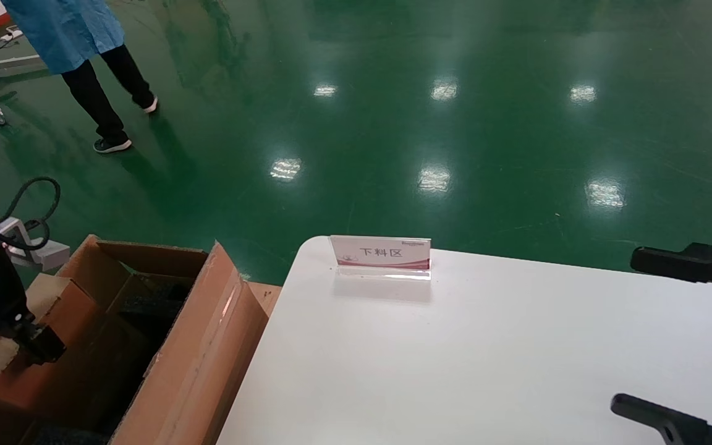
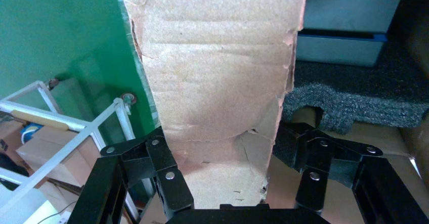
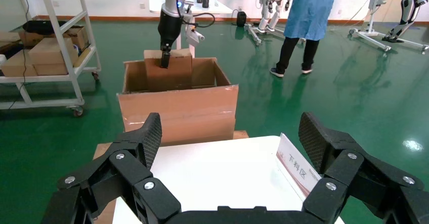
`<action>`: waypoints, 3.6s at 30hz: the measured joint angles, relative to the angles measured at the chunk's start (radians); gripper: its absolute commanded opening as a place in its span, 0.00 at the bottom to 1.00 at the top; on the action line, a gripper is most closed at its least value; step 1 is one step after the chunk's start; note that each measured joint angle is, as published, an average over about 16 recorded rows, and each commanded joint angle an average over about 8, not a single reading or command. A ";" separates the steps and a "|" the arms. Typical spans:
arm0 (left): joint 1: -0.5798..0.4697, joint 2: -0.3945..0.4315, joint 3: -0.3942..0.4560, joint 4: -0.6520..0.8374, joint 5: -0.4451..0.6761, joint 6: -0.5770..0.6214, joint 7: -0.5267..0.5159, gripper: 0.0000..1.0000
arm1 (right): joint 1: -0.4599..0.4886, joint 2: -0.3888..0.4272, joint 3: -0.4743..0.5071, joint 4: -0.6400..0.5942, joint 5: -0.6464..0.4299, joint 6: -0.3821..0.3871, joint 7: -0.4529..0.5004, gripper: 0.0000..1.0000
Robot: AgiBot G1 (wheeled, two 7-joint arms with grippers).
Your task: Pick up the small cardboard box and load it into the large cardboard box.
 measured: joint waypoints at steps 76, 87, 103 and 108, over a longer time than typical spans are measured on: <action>0.010 0.019 -0.065 0.062 -0.045 -0.036 0.189 1.00 | 0.000 0.000 0.000 0.000 0.000 0.000 0.000 1.00; -0.172 -0.079 -0.163 -0.012 -0.153 0.047 0.547 1.00 | 0.000 0.000 0.000 0.000 0.000 0.000 0.000 1.00; -0.288 -0.270 -0.301 -0.150 -0.327 0.164 0.927 1.00 | 0.000 0.000 0.000 0.000 0.000 0.000 0.000 1.00; -0.272 -0.274 -0.335 -0.168 -0.331 0.165 0.937 1.00 | 0.000 0.000 0.000 0.000 0.000 0.000 0.000 1.00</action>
